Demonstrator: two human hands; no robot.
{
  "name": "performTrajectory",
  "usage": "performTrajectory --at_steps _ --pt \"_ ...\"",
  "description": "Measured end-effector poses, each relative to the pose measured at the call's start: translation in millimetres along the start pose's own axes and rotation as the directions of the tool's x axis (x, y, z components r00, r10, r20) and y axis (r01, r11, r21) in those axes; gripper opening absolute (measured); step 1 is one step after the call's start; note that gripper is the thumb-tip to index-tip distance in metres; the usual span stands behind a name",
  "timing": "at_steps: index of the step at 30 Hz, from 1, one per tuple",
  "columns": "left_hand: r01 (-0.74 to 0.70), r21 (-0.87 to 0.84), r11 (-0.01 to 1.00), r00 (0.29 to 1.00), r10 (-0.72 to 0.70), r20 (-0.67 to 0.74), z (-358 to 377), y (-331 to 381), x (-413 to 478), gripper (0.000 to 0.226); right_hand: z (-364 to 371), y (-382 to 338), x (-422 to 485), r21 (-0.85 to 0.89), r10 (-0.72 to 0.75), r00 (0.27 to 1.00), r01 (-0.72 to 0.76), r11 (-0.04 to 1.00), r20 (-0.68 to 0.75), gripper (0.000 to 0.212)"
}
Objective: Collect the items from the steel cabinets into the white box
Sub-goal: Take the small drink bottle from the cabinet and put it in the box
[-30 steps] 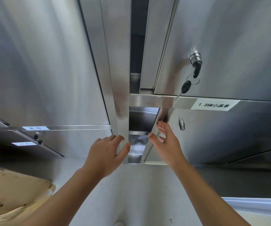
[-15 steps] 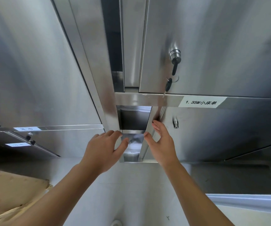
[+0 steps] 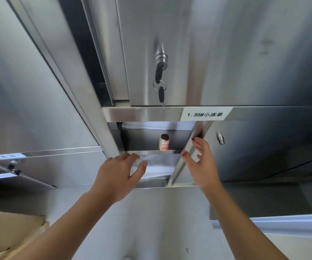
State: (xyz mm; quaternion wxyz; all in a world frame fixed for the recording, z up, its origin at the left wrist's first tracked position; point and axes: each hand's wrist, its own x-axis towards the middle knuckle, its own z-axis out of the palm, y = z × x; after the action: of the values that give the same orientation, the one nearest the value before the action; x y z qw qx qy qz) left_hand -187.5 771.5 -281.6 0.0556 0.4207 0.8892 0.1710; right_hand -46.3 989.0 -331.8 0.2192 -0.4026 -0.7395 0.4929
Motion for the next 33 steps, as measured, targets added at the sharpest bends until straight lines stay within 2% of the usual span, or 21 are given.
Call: performTrajectory --at_steps 3,10,16,19,27,33 --pt "-0.02 -0.003 1.0 1.0 0.02 0.011 3.6 11.8 5.5 0.057 -12.5 5.6 3.7 0.005 0.024 0.999 -0.024 1.0 -0.023 0.057" --pt "-0.027 -0.007 1.0 0.999 0.027 0.044 12.5 31.8 15.1 0.068 -22.6 12.1 -0.7 -0.008 0.075 0.996 -0.075 0.997 0.056 0.073" --pt "0.019 -0.018 1.0 0.998 -0.018 0.059 23.2 20.8 9.1 0.058 -13.1 18.0 -22.3 0.0 0.058 0.992 -0.059 0.998 0.111 0.066" --pt "0.036 -0.011 0.999 0.998 -0.036 0.059 25.6 9.9 1.2 0.062 0.1 17.0 -33.1 -0.029 0.034 0.986 -0.03 0.999 0.163 0.062" --pt "0.075 -0.004 0.997 0.996 -0.074 0.042 24.4 -15.5 -12.3 0.069 28.8 14.0 -20.1 -0.054 0.032 0.99 -0.025 0.998 0.136 0.061" --pt "0.064 -0.073 0.995 0.998 -0.061 0.035 69.1 -21.4 -6.7 0.068 59.1 51.7 2.9 -0.093 0.031 0.992 -0.02 0.996 0.12 0.064"
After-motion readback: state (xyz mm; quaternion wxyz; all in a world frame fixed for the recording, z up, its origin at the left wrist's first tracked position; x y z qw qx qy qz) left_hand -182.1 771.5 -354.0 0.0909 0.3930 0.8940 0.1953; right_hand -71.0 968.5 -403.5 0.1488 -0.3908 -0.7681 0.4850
